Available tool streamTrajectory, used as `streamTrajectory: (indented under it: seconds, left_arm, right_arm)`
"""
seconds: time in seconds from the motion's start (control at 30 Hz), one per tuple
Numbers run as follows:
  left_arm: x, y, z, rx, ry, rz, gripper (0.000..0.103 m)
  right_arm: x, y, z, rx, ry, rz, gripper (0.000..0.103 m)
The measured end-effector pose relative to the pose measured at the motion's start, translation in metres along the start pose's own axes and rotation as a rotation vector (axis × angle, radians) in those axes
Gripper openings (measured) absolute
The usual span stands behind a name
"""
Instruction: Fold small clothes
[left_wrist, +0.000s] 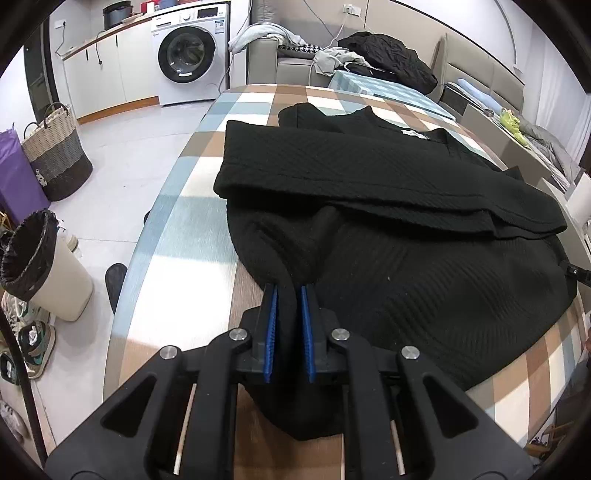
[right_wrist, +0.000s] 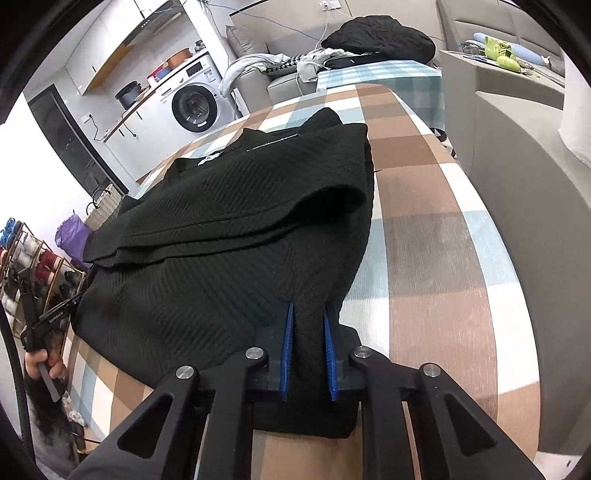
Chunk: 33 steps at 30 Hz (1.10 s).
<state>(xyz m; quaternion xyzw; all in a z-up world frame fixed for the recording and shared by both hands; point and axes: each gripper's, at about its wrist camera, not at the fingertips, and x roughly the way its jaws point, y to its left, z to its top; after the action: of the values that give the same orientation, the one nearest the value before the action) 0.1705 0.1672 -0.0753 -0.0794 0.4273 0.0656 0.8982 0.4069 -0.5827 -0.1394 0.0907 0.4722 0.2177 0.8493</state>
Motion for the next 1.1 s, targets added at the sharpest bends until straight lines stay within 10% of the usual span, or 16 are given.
streamTrajectory:
  seconds: [0.4, 0.67, 1.1]
  left_arm:
    - [-0.032, 0.012, -0.026, -0.078, 0.002, 0.013, 0.013]
    - [-0.062, 0.024, -0.002, -0.173, -0.08, -0.071, 0.054]
    - [-0.02, 0.019, 0.013, -0.231, 0.021, -0.161, 0.055]
  right_arm:
    - [-0.016, -0.003, -0.01, 0.064, -0.03, -0.024, 0.021]
    - [-0.037, -0.003, 0.019, 0.126, -0.142, 0.029, 0.048]
    - [0.016, -0.035, 0.041, 0.305, -0.08, 0.079, 0.053]
